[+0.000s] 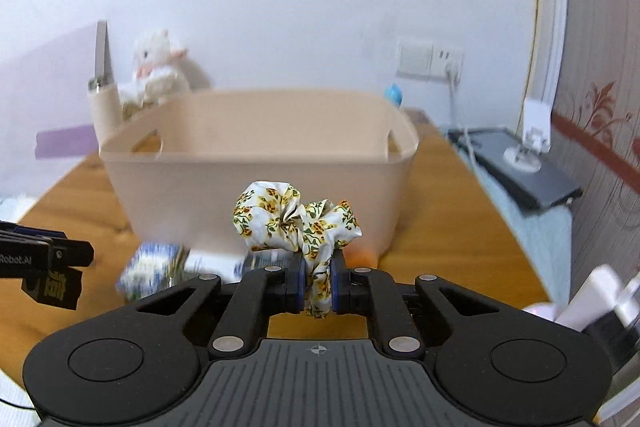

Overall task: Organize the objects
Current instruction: 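Lift the scrunchie with the right gripper and drop it into the basket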

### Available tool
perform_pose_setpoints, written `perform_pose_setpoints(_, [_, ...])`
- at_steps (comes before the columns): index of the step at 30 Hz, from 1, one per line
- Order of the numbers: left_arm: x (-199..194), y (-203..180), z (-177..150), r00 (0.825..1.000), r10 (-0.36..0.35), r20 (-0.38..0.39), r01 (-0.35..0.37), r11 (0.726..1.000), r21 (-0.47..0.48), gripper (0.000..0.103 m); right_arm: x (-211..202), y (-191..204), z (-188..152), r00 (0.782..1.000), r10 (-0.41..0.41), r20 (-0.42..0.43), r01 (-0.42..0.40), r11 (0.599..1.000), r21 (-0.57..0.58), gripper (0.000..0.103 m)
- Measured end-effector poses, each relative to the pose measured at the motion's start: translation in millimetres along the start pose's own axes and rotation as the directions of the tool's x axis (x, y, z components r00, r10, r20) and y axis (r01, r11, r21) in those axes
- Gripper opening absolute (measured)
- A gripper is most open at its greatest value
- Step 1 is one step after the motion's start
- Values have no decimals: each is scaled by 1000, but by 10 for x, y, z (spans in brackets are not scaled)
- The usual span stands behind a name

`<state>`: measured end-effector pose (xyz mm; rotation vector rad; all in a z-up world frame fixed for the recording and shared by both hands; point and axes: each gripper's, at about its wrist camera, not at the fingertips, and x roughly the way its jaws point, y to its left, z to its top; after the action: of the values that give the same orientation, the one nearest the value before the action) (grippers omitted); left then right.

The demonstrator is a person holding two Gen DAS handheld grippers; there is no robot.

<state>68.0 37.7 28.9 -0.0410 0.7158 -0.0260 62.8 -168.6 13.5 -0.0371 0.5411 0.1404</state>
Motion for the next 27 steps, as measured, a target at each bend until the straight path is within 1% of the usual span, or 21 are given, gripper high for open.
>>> perform_pose_setpoints(5, [-65, -54, 353, 993, 16, 113, -19, 1000, 19, 34, 7, -16, 272, 996, -17, 87, 17, 1000, -1, 11])
perform_pose_setpoints(7, [-17, -102, 486, 990, 12, 142, -17, 999, 34, 34, 33, -11, 360, 994, -20, 111, 20, 1000, -3, 11])
perform_pose_setpoints(9, [91, -138, 608, 990, 0, 140, -3, 1000, 23, 34, 101, -10, 457, 992, -11, 123, 11, 1000, 1, 11])
perform_pose_setpoints(12, [292, -176, 772, 992, -29, 127, 30, 1000, -4, 34, 249, -44, 597, 993, 4, 118, -5, 1000, 7, 11])
perform_pose_setpoints(14, [409, -257, 880, 990, -14, 141, 11, 1000, 20, 34, 381, -58, 675, 994, 4, 107, -5, 1000, 10, 11])
perform_pose_setpoints(16, [573, -316, 981, 992, -19, 125, 16, 1000, 26, 33, 517, -78, 743, 995, 5, 96, -7, 1000, 16, 11])
perform_pose_setpoints(17, [666, -332, 1022, 993, -16, 116, 12, 1000, 29, 11, 569, -67, 755, 996, 6, 88, -8, 1000, 18, 11])
perform_pose_setpoints(18, [757, -347, 1057, 995, -7, 103, 4, 999, 32, 1, 631, -66, 767, 997, 7, 77, -9, 1000, 19, 11])
perform_pose_setpoints(21, [1055, -346, 1107, 999, -7, 35, 7, 1000, 22, 1, 816, -42, 777, 999, 12, 34, -12, 1000, 15, 11])
perform_pose_setpoints(22, [1099, -353, 1102, 999, -8, 36, 7, 1000, 26, 1, 867, -29, 769, 1000, 11, 18, -11, 1000, 12, 11])
perform_pose_setpoints(24, [1132, -382, 1108, 999, 16, 47, -18, 998, 53, 1, 970, -9, 741, 1000, 9, -18, -9, 1000, 8, 11])
perform_pose_setpoints(27, [1292, -362, 1077, 1000, 22, 14, -23, 998, 55, 1, 1046, 13, 703, 998, 17, -53, -17, 1000, 3, 11])
